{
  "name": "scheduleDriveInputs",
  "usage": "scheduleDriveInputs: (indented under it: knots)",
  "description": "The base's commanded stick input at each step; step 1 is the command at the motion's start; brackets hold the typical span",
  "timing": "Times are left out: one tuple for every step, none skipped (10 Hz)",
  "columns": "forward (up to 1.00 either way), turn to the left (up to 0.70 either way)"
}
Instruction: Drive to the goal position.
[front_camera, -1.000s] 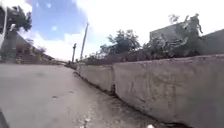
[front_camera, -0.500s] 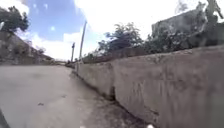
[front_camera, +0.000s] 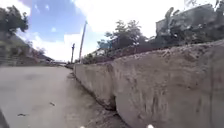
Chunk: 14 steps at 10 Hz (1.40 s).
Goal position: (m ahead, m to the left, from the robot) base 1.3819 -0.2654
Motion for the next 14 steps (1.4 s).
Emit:
scheduleDriveInputs:
  knots:
    - [0.7, 0.1]
    - [0.7, 0.27]
    - [0.7, 0.27]
    - [0.43, 0.34]
    - [0.0, 0.45]
    - [0.0, 0.45]
    - [0.0, 0.45]
    - [0.0, 0.45]
    - [0.0, 0.45]
    - [0.0, 0.45]
    - [0.0, 0.45]
    - [0.0, 0.45]
    - [0.0, 0.23]
    - [0.0, 0.02]
